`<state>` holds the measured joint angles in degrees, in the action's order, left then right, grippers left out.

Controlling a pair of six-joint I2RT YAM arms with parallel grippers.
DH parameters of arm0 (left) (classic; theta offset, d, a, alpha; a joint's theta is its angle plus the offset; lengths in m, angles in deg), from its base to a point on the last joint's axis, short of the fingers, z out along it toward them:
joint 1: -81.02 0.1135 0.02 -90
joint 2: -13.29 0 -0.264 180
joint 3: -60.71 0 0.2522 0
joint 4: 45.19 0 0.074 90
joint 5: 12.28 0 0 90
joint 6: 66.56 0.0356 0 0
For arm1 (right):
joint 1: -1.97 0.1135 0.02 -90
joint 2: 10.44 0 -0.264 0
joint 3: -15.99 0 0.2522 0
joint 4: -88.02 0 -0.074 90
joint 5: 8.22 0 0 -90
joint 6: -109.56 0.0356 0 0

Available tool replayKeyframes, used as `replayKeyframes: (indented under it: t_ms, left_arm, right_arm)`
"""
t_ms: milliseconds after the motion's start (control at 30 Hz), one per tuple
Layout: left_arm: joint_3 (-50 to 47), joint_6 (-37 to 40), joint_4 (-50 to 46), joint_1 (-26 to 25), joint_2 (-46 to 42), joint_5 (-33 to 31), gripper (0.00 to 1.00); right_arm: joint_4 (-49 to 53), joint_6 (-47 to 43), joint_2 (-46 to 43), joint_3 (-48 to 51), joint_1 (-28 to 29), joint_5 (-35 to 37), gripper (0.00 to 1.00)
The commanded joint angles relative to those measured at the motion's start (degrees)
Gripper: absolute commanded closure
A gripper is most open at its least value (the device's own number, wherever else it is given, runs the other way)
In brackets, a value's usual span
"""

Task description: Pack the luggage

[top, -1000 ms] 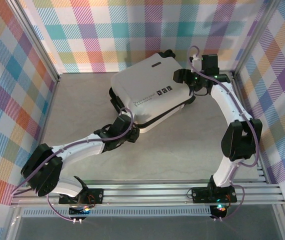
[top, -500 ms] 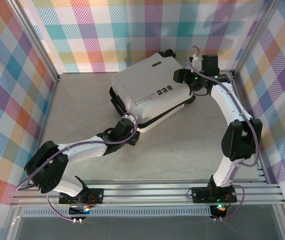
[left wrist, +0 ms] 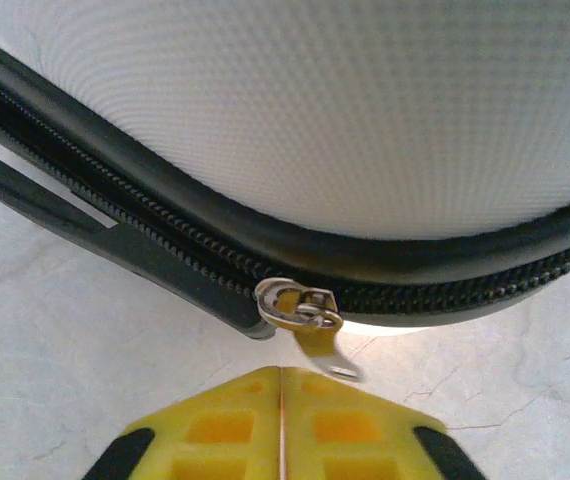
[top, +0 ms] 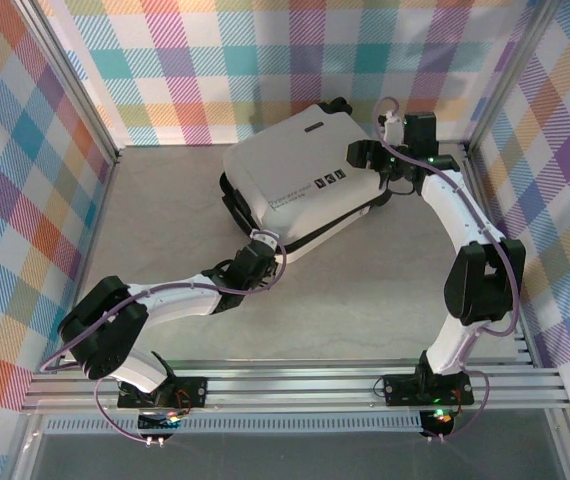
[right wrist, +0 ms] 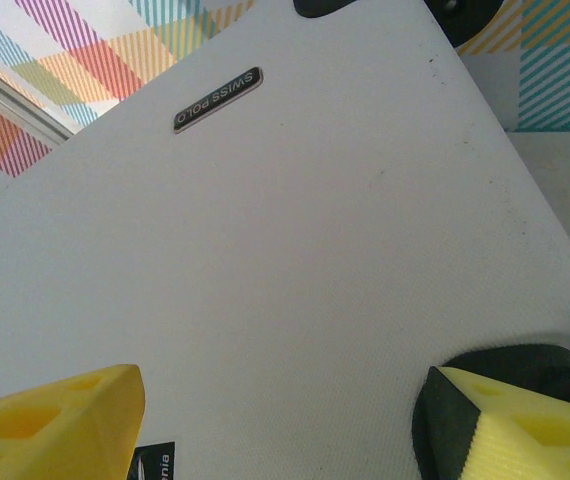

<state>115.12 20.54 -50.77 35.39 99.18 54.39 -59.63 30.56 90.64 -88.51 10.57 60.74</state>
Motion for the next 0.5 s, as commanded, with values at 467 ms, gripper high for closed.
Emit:
replayKeyframes:
  t_ms: [467]
  left_arm:
    - [-0.03, -0.22, -0.36, -0.14, -6.64, 2.33, 1.00]
  right_arm:
    - [4.53, 4.50, -12.23, 12.40, 0.13, 2.87, 0.21]
